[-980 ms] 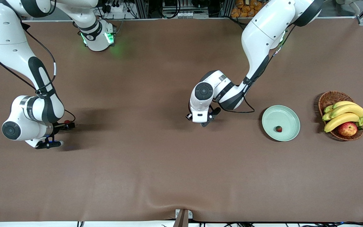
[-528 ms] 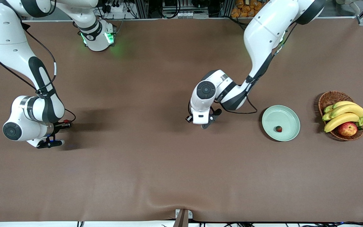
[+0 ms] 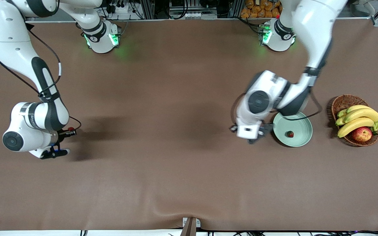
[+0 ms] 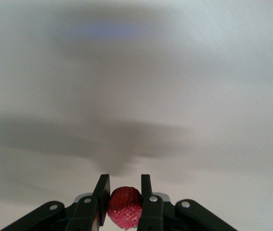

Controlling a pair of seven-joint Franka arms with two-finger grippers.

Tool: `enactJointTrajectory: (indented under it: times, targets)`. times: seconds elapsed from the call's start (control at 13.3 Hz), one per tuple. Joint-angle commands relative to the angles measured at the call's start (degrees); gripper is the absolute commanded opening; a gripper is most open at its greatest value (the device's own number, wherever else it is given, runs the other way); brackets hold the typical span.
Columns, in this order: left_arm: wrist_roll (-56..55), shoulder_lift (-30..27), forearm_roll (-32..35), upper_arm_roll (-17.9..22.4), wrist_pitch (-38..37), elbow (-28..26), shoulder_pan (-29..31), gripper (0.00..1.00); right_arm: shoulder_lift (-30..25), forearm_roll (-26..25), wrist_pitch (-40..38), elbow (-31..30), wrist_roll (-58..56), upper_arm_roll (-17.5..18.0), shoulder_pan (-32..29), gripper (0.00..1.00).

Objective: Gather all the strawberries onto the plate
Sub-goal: 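Carry the strawberry onto the green plate with the left gripper and release, then set the last strawberry mid-table with the right gripper while the left gripper returns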

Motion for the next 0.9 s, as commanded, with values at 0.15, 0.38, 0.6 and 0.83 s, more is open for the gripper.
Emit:
enactJointTrajectory:
  times: [0.15, 0.38, 0.6, 0.83]
  targets:
    - [17.88, -4.36, 1.02, -0.57, 0.03, -9.71, 9.94, 0.0, -0.09, 17.46, -1.21, 2.28, 20.19, -0.42, 15.08, 0.0]
    - [25.62, -3.75, 1.02, -0.49, 0.81, -11.56, 13.99, 0.18, 1.57, 30.74, 3.68, 2.19, 27.41, -0.68, 24.76, 0.0]
    - [29.07, -2.52, 6.89, -0.75, 2.05, -11.57, 17.78, 0.51, 3.68, 39.28, 10.02, 2.37, 33.05, -0.68, 31.1, 0.0]
    - [28.64, -2.52, 6.39, -0.84, 2.05, -10.95, 17.79, 1.0, 6.4, 51.4, 18.63, 2.81, 33.59, -0.59, 35.41, 0.0]
